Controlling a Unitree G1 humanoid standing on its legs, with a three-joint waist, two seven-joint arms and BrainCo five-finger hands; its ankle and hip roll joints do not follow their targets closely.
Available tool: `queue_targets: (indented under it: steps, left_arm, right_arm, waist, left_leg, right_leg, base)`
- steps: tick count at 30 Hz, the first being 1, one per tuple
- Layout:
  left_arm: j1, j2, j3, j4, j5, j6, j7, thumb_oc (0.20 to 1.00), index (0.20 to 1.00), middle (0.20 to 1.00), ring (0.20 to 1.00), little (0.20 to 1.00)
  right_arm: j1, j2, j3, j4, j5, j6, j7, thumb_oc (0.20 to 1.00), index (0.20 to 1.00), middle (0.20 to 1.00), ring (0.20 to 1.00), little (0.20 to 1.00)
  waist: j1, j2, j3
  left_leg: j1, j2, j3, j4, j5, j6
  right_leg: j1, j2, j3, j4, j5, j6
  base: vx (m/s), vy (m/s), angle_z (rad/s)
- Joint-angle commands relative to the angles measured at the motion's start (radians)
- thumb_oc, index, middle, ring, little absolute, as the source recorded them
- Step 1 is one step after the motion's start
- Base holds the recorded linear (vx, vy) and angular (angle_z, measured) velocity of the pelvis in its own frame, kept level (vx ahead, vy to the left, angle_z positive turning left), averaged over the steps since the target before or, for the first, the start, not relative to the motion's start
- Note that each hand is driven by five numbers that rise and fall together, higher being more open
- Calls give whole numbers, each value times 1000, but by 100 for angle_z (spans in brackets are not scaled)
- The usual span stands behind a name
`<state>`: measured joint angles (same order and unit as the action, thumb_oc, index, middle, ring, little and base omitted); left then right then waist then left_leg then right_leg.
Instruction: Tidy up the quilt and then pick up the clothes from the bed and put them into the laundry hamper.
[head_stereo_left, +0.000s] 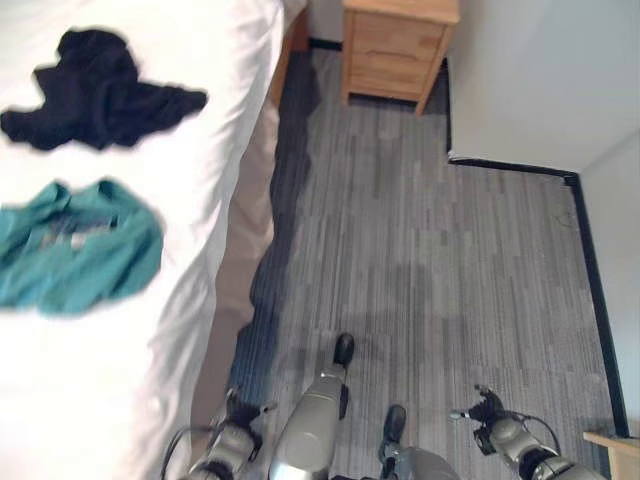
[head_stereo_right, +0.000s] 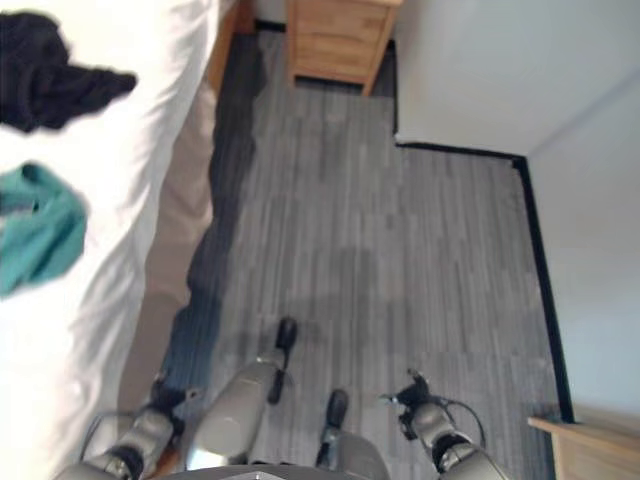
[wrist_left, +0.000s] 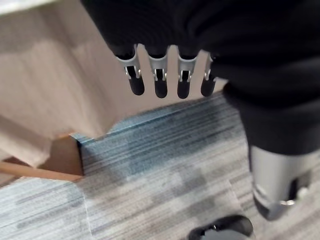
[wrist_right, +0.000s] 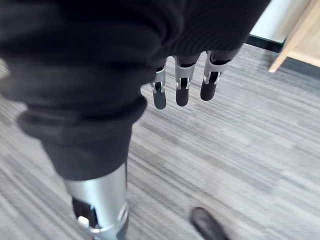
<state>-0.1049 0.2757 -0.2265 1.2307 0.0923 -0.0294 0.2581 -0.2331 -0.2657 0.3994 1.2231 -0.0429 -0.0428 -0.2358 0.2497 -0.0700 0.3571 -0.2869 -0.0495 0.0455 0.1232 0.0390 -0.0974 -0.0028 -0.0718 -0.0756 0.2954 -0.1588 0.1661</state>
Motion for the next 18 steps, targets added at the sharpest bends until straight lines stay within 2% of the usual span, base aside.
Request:
queue_targets:
  steps: [1, 2, 3, 4, 5, 6, 7, 8, 9, 10, 12, 13, 14, 15, 16, 17, 18]
  left_arm:
    - [-4, 34, -57, -5, 58, 27, 6, 1000, 1000, 1000, 1000, 1000]
    - [-9, 39, -67, -4, 64, 33, 12, 1000, 1000, 1000, 1000, 1000]
    - [-17, 42, -82, -8, 71, 29, 17, 1000, 1000, 1000, 1000, 1000]
    - [-24, 46, -98, -16, 86, 23, 18, 1000, 1000, 1000, 1000, 1000]
    - [-30, 48, -103, -25, 92, 21, 16, 1000, 1000, 1000, 1000, 1000]
    - [-46, 49, -114, -41, 98, 11, 16, 1000, 1000, 1000, 1000, 1000]
    - [-107, 46, -147, -54, 134, 8, 11, 1000, 1000, 1000, 1000, 1000]
    - [-107, 46, -147, -54, 134, 8, 11, 1000, 1000, 1000, 1000, 1000]
    - [-118, 51, -150, -66, 153, 11, 4, 1000, 1000, 1000, 1000, 1000]
    - [-125, 29, -174, -108, 130, -2, 14, 1000, 1000, 1000, 1000, 1000]
    - [-128, 22, -177, -118, 123, 0, 17, 1000, 1000, 1000, 1000, 1000]
    - [-139, 5, -190, -132, 119, -8, 19, 1000, 1000, 1000, 1000, 1000]
    - [-139, 5, -189, -132, 119, -8, 19, 1000, 1000, 1000, 1000, 1000]
    - [-158, -9, -210, -138, 126, -8, 16, 1000, 1000, 1000, 1000, 1000]
    - [-158, -10, -210, -138, 126, -8, 16, 1000, 1000, 1000, 1000, 1000]
    - [-161, -14, -224, -129, 153, -9, 10, 1000, 1000, 1000, 1000, 1000]
    - [-161, -14, -224, -129, 153, -9, 10, 1000, 1000, 1000, 1000, 1000]
  right_arm:
    - [2, -23, -61, -74, -27, 15, 9, 1000, 1000, 1000, 1000, 1000]
    - [-11, -23, -63, -86, -22, 14, 6, 1000, 1000, 1000, 1000, 1000]
    - [-21, -24, -66, -101, -10, 8, 4, 1000, 1000, 1000, 1000, 1000]
    - [-24, -24, -63, -123, -1, 3, 7, 1000, 1000, 1000, 1000, 1000]
    - [-23, -25, -61, -136, 2, 3, 11, 1000, 1000, 1000, 1000, 1000]
    - [-22, -28, -58, -145, 15, -2, 10, 1000, 1000, 1000, 1000, 1000]
    - [-17, -38, -74, -154, 46, 2, 17, 1000, 1000, 1000, 1000, 1000]
    - [-17, -39, -74, -154, 46, 2, 17, 1000, 1000, 1000, 1000, 1000]
    - [-15, -43, -86, -138, 45, 14, 19, 1000, 1000, 1000, 1000, 1000]
    - [-5, -34, -82, -116, 39, 11, 23, 1000, 1000, 1000, 1000, 1000]
    - [-3, -34, -82, -111, 44, 10, 22, 1000, 1000, 1000, 1000, 1000]
    - [-6, -50, -79, -93, 38, 9, 17, 1000, 1000, 1000, 1000, 1000]
    - [-6, -50, -79, -93, 38, 9, 17, 1000, 1000, 1000, 1000, 1000]
    - [-12, -66, -83, -76, 45, 13, 15, 1000, 1000, 1000, 1000, 1000]
    - [-12, -66, -83, -76, 45, 13, 15, 1000, 1000, 1000, 1000, 1000]
    - [-15, -82, -93, -64, 45, 14, 13, 1000, 1000, 1000, 1000, 1000]
    - [-15, -82, -93, -63, 45, 14, 13, 1000, 1000, 1000, 1000, 1000]
  waist:
    - [2, -12, 41]
    - [-24, 15, 52]
    - [-52, 30, 60]
    - [-72, 31, 61]
    - [-86, 32, 59]
    - [-110, 24, 55]
    - [-168, 26, 38]
    - [-169, 25, 37]
    - [-184, 41, 31]
    - [-178, 26, 13]
    - [-183, 30, 11]
    - [-186, 35, -1]
    - [-188, 36, -1]
    - [-193, 44, -4]
    - [-194, 44, -4]
    - [-199, 53, -19]
    - [-199, 54, -19]
  left_leg:
    - [55, -24, -105, -42, -19, 149]
    - [92, -7, -129, -64, -22, 153]
    - [133, 5, -149, -89, -33, 147]
    - [162, 7, -166, -94, -48, 132]
    - [182, 9, -182, -101, -58, 121]
    - [218, -2, -217, -112, -76, 108]
    - [257, 0, -276, -108, -119, 86]
    - [255, -1, -277, -108, -117, 86]
    - [277, 16, -284, -108, -141, 79]
    - [270, 4, -288, -45, -179, 77]
    - [268, 0, -307, -19, -186, 75]
    - [251, 1, -318, 5, -184, 55]
    - [251, 2, -320, 5, -185, 55]
    - [211, 4, -299, -11, -149, 50]
    - [211, 4, -300, -12, -148, 50]
    - [201, 25, -253, -71, -122, 39]
    - [203, 25, -254, -75, -120, 38]
  right_leg:
    - [-69, 29, -75, 320, 165, 40]
    - [-164, 20, -85, 417, 167, 16]
    - [-208, -7, -118, 374, 133, -1]
    - [-210, -38, -156, 261, 92, -19]
    - [-207, -44, -175, 146, 83, -28]
    - [-224, -29, -140, -48, 91, -33]
    - [-226, -8, -1, -227, 126, -16]
    - [-226, -9, -3, -230, 128, -16]
    - [-255, -3, 38, -206, 144, 6]
    - [-223, -22, 14, -218, 150, -15]
    - [-209, -14, 4, -226, 151, -25]
    - [-175, -7, -29, -265, 153, -37]
    - [-173, -7, -31, -268, 154, -37]
    - [-139, -7, -57, -317, 152, -40]
    - [-138, -7, -57, -319, 153, -40]
    - [-117, -10, -81, -342, 150, -41]
    - [-116, -10, -82, -343, 150, -42]
  base:
    - [456, 150, -51]
    - [442, 135, 22]
    - [499, 59, 67]
    - [532, -57, 102]
    - [599, -236, 93]
    - [779, -432, 90]
    - [615, -373, 53]
    - [483, -289, 92]
    - [345, -187, 141]
    - [436, -274, 177]
    - [286, -219, 99]
    - [149, -148, 63]
    - [202, -205, 106]
    - [56, -59, 110]
    - [135, -87, 101]
    - [83, -31, 55]
    - [116, -35, 40]
